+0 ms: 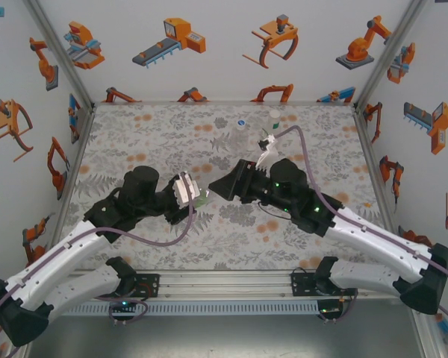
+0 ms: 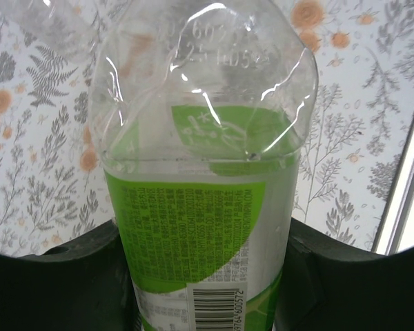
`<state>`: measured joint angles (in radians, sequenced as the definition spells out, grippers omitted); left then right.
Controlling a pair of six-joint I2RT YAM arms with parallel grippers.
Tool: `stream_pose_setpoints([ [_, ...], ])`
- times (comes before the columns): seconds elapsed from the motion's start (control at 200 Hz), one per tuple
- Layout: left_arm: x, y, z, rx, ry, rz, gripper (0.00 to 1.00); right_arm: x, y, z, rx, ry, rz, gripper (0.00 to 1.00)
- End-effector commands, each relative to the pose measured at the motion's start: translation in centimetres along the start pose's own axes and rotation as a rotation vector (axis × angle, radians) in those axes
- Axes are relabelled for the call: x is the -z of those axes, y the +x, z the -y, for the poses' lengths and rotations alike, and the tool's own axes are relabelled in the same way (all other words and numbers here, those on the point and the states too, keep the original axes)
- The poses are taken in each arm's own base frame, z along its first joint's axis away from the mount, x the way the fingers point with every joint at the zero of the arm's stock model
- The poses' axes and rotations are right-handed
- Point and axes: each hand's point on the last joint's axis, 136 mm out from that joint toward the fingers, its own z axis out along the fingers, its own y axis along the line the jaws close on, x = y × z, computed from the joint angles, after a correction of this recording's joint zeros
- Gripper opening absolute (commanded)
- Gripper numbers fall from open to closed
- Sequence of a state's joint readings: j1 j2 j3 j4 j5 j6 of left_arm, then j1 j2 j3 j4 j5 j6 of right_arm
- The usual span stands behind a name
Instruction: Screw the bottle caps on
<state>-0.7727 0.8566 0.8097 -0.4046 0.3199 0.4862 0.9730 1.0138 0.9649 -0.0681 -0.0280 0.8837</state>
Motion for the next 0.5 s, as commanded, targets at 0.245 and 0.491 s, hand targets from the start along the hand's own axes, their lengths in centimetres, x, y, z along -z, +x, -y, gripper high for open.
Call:
stream_pose_setpoints([
  [0.245,1.6,-3.8,6.2,-0.084,0.377,0.211,0.0,7.9,0.7,-7.7,0.823,-0.351,-0.033,0.61],
  [0.491,1.5,-3.7,8.1,-0.039,0.535,0.189,0.0,10.4,6.5,-7.5,1.332,-0.611,-0.243,0.58],
])
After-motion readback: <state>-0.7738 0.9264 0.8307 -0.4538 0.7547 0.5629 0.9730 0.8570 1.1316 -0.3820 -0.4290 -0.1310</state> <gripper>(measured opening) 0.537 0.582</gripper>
